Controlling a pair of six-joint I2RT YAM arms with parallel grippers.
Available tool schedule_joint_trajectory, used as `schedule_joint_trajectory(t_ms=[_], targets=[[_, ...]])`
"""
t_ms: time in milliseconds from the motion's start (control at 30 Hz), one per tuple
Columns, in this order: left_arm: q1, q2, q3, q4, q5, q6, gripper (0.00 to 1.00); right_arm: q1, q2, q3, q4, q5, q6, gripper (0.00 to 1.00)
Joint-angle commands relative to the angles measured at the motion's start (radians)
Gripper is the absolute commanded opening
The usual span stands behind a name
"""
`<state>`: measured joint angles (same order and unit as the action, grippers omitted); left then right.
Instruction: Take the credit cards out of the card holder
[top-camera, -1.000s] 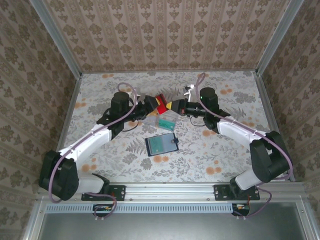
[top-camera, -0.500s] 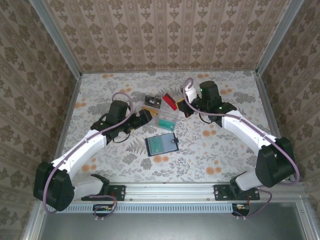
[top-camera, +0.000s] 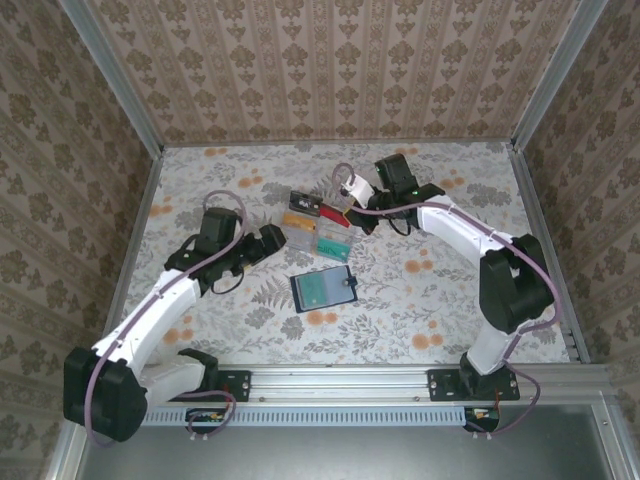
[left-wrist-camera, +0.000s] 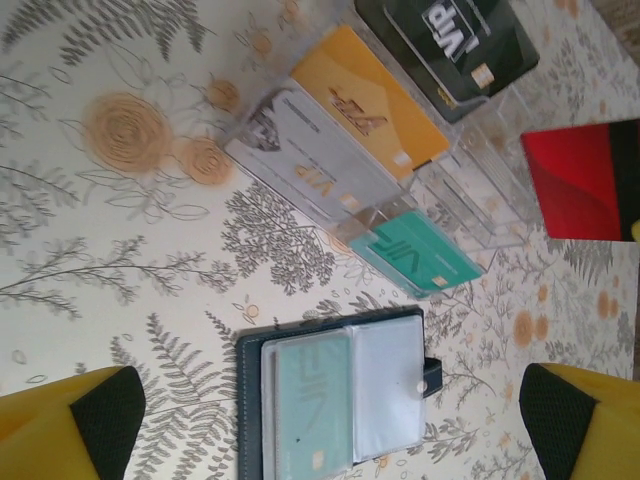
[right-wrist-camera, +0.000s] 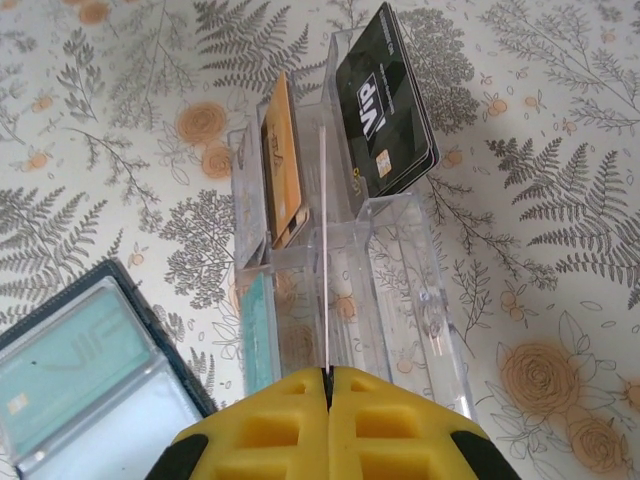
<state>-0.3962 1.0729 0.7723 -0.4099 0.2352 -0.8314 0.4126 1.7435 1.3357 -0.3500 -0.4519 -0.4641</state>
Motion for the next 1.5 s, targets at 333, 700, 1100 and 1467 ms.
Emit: schedule_joint_trajectory(t_ms=[333,700,1100,1467], targets=[[0.039,-0.051,-0.044,-0.028,0.049,0.025,1.0,0.019,0.107,0.125,-0.165,0.019,-0.138,0.0],[0.043,-0.047,-0.045,-0.02,0.059,0.02,1.0,0.023,0.143,0.161,-0.181,0.083,-0.149,0.0],[0.046,-0.054,-0.048,-0.023,0.066,0.022,1.0,0.026,0.135,0.139,-0.224,0.123,-0.184,0.0],[0.048,-0.05,-0.045,-0.022,0.075,0.028,1.0,0.025,0.094,0.117,-0.214,0.117,-0.181,0.0]])
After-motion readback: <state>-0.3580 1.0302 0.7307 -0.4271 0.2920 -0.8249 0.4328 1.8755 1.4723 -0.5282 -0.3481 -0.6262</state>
